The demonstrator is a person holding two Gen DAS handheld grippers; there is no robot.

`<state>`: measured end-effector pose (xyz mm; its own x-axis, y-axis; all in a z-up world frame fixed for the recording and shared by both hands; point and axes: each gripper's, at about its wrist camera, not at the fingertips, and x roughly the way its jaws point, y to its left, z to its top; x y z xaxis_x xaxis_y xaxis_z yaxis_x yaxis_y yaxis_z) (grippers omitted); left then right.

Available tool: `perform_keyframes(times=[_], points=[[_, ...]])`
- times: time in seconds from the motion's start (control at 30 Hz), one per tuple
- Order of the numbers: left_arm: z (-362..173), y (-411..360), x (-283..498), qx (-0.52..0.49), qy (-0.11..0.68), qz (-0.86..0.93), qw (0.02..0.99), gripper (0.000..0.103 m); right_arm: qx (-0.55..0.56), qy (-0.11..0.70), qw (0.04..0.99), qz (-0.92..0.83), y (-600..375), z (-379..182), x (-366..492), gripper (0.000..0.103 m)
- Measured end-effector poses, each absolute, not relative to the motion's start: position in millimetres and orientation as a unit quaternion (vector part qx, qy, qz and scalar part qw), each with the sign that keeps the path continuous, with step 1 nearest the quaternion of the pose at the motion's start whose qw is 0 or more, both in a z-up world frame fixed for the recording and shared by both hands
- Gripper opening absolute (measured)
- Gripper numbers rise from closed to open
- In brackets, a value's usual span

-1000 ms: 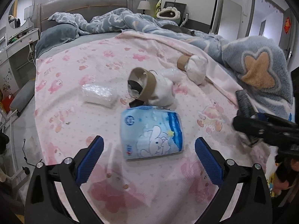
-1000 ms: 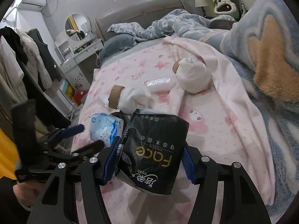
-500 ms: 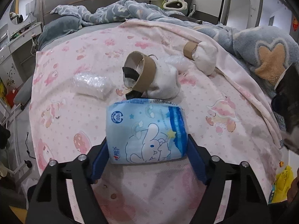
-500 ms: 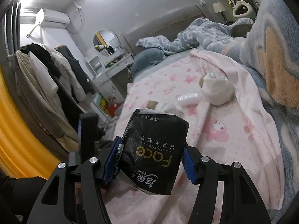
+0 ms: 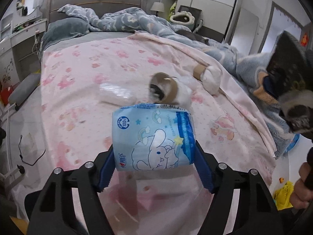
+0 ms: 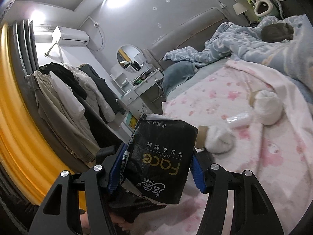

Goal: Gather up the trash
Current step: 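Grasp the blue diaper pack with the left tool while the right tool carries the tissue pack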

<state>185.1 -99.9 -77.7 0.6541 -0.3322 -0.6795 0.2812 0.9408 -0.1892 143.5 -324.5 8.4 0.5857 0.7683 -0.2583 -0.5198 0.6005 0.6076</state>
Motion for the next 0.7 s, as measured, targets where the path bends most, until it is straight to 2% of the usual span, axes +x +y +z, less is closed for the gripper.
perform_keyframes(times=[0.3, 0.7], points=[[-67, -29, 173, -0.081, 0.371, -0.114, 0.918, 0.074, 0.224, 0.282, 0.851, 0.381, -264, 5, 155, 0.061], [-96, 60, 155, -0.097, 0.432, -0.029, 0.896, 0.075, 0.15, 0.3, 0.856, 0.393, -175, 3, 142, 0.061]])
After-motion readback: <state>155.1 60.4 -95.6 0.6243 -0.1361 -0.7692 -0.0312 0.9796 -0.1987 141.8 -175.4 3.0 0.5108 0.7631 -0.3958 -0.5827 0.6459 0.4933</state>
